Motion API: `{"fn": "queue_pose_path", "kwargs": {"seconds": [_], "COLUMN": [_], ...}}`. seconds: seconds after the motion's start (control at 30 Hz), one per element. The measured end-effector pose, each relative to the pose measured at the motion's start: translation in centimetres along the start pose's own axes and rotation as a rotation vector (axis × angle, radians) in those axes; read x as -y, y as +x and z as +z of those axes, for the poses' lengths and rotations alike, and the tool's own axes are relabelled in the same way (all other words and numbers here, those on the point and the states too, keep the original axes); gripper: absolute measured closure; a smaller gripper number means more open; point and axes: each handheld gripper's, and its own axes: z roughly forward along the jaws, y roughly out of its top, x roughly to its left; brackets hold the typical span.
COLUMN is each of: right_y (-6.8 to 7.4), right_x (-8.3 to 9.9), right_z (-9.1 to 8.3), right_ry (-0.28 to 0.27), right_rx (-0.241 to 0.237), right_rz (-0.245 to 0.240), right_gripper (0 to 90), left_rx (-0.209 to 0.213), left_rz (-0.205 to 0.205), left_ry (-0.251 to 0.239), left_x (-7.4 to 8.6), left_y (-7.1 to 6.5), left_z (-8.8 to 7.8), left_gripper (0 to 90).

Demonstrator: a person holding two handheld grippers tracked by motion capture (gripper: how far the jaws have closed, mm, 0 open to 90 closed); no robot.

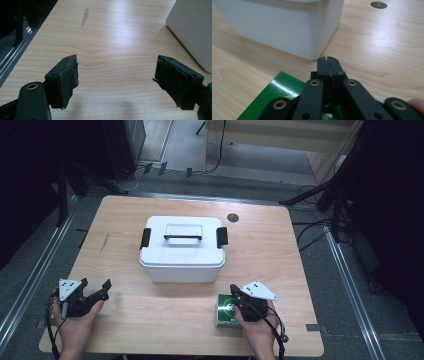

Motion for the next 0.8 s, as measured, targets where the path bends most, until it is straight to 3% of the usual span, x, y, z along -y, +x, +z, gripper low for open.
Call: {"fn": "queue_pose_path", "kwargs": {"seconds": [0.03,0.07,0.13,0.2,0.37,0.47,0.53,0.7,0.8], "right_y": [0.0,-0.4,-0.6,-1.1,-2.9,-4.1,-4.9,-6.2,-6.8], "right_x": [0.0,-0.1,-0.2,-0.3,-1.1,-2.0,-2.8,-4.6,-5.5], "right_z": [0.0,-0.1,-0.2,-0.4,-0.9,-1.1,-1.3,-1.6,-1.3], "right_ry": [0.0,-0.02,-0.031,-0.05,-0.101,-0.062,-0.044,0.009,0.054], "right_rx": [0.0,-0.007,-0.021,-0.018,-0.02,0.009,0.0,-0.068,-0.106], "right_rz": [0.0,0.0,-0.007,-0.045,-0.127,-0.144,-0.145,-0.203,-0.256], "right_gripper": [88.1,81.5,76.7,66.3,50.8,37.3,32.6,16.8,14.4], "left_rx": [0.0,-0.001,0.0,0.001,-0.012,-0.034,-0.017,-0.002,-0.003], "left_rz": [0.0,0.007,0.019,0.031,0.059,0.027,0.014,0.013,0.026], "left_ry": [0.0,0.001,0.004,0.008,0.008,-0.003,-0.007,-0.013,-0.009], "left_x": [0.0,0.0,0.1,0.1,0.1,0.1,0.1,0.2,0.2], "left_y": [0.0,-0.1,-0.3,-0.4,-0.7,-0.5,-0.4,-0.2,-0.3], "left_z": [0.0,0.0,0.1,0.2,0.3,0.3,0.2,0.1,0.1], "left_gripper": [19.0,18.2,17.5,16.4,12.0,9.9,6.8,2.9,2.8]}}
